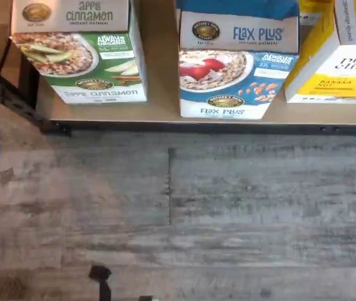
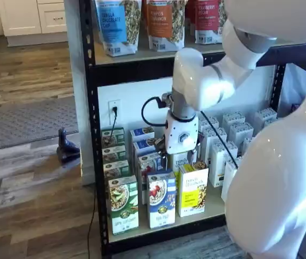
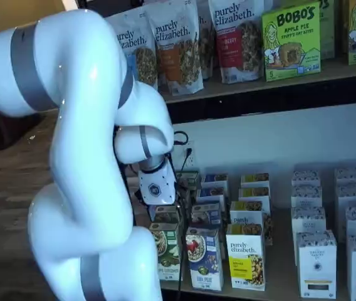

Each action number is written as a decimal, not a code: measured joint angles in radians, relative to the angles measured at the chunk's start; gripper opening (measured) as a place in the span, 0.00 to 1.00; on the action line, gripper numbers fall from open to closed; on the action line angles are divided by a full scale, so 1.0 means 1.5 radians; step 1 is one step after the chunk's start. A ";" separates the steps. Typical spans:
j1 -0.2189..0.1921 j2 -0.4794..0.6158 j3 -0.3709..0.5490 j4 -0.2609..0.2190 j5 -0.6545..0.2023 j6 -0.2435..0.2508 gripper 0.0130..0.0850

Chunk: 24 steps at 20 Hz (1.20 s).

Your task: Pick up the blue and white box that is on the bottom shelf, the second box from the left

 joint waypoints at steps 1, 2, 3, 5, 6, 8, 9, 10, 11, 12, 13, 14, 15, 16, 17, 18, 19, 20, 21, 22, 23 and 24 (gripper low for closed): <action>0.000 0.017 -0.005 -0.006 -0.014 0.005 1.00; -0.002 0.034 -0.012 -0.008 -0.026 0.006 1.00; -0.005 0.053 -0.020 -0.017 -0.037 0.010 1.00; -0.014 0.085 -0.036 -0.026 -0.052 0.012 1.00; -0.018 0.099 -0.043 -0.026 -0.059 0.007 1.00; -0.030 0.140 -0.067 -0.028 -0.070 -0.002 1.00; -0.035 0.157 -0.077 -0.029 -0.074 -0.006 1.00; -0.040 0.177 -0.088 -0.030 -0.080 -0.010 1.00; -0.045 0.199 -0.102 -0.027 -0.090 -0.018 1.00; -0.049 0.216 -0.111 -0.023 -0.099 -0.026 1.00; -0.052 0.231 -0.120 -0.014 -0.108 -0.037 1.00; -0.055 0.247 -0.129 -0.004 -0.116 -0.048 1.00; -0.057 0.262 -0.138 0.003 -0.123 -0.058 1.00; -0.059 0.276 -0.146 0.010 -0.130 -0.067 1.00; -0.062 0.290 -0.155 0.014 -0.136 -0.073 1.00; -0.064 0.302 -0.162 0.020 -0.143 -0.081 1.00; -0.066 0.315 -0.170 0.026 -0.149 -0.088 1.00; -0.068 0.326 -0.177 0.028 -0.153 -0.092 1.00; -0.070 0.339 -0.186 0.028 -0.157 -0.094 1.00; -0.072 0.351 -0.194 0.029 -0.160 -0.096 1.00; -0.073 0.361 -0.201 0.027 -0.162 -0.096 1.00; -0.074 0.370 -0.207 0.027 -0.165 -0.096 1.00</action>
